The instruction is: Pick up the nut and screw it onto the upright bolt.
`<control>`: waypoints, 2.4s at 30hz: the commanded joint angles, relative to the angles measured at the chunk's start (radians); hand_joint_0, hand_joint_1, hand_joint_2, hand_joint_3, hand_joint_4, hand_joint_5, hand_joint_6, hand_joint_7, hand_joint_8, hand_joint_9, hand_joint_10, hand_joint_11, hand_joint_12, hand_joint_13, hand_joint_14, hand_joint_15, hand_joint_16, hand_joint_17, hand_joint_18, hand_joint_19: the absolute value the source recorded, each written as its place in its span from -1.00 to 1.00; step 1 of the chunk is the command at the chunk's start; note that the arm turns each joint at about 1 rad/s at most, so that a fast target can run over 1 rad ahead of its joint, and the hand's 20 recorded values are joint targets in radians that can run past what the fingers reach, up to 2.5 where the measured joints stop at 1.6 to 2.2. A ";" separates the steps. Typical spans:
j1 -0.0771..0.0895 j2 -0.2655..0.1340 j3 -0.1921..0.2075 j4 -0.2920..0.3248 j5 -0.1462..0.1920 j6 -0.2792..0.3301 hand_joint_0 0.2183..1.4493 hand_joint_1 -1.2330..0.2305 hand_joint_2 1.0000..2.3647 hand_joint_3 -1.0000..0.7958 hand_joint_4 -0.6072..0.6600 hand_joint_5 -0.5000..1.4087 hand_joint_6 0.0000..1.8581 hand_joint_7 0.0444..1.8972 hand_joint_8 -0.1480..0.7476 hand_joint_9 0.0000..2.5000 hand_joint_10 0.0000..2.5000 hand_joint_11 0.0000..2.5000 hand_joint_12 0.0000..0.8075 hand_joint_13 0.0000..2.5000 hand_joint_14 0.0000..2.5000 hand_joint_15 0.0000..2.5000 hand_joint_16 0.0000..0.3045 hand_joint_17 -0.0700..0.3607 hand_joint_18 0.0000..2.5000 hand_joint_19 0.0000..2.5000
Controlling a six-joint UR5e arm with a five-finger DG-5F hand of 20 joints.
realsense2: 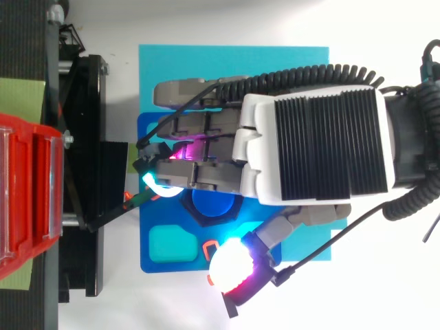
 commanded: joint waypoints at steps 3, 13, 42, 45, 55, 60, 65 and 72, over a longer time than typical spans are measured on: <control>-0.008 -0.001 0.000 -0.010 -0.002 0.001 -0.60 0.36 -1.00 -0.44 0.24 -0.51 -0.46 0.42 -0.15 -0.45 -1.00 -1.00 -0.39 -0.48 -1.00 -1.00 -0.80 -0.36 -0.82 -1.00; -0.020 -0.001 -0.002 -0.021 -0.005 0.001 -0.59 0.33 -1.00 -0.44 0.12 -0.47 -0.40 0.66 -0.13 -0.34 -1.00 -1.00 -0.45 -0.40 -1.00 -1.00 -0.81 -0.38 -0.72 -1.00; -0.046 0.001 0.000 -0.015 -0.027 -0.001 -0.56 0.34 -1.00 -0.44 0.10 -0.43 -0.34 0.44 -0.12 -0.01 -1.00 -1.00 -0.61 -0.17 -1.00 -1.00 -0.87 -0.47 -0.44 -0.90; -0.048 0.001 0.000 -0.014 -0.027 -0.001 -0.56 0.34 -1.00 -0.44 0.09 -0.43 -0.33 0.42 -0.11 0.01 -1.00 -1.00 -0.61 -0.16 -1.00 -1.00 -0.87 -0.48 -0.42 -0.90; -0.052 0.001 0.000 -0.017 -0.032 0.001 -0.56 0.33 -1.00 -0.44 0.11 -0.49 -0.46 0.58 -0.11 -0.16 -1.00 -1.00 -0.57 -0.25 -1.00 -1.00 -0.85 -0.44 -0.47 -0.91; -0.054 0.001 0.001 -0.014 -0.044 0.001 -0.56 0.31 -1.00 -0.44 0.24 -0.55 -0.46 0.14 -0.12 -0.17 -1.00 -1.00 -0.54 -0.29 -1.00 -1.00 -0.85 -0.44 -0.51 -0.93; -0.054 0.001 0.001 -0.012 -0.044 0.001 -0.57 0.31 -1.00 -0.44 0.25 -0.57 -0.46 -0.08 -0.17 -0.24 -1.00 -1.00 -0.49 -0.40 -1.00 -1.00 -0.85 -0.44 -0.66 -1.00; -0.055 0.001 0.001 -0.014 -0.044 0.001 -0.58 0.32 -1.00 -0.44 0.20 -0.58 -0.46 -0.27 -0.21 -0.30 -1.00 -1.00 -0.49 -0.44 -1.00 -1.00 -0.85 -0.44 -0.71 -1.00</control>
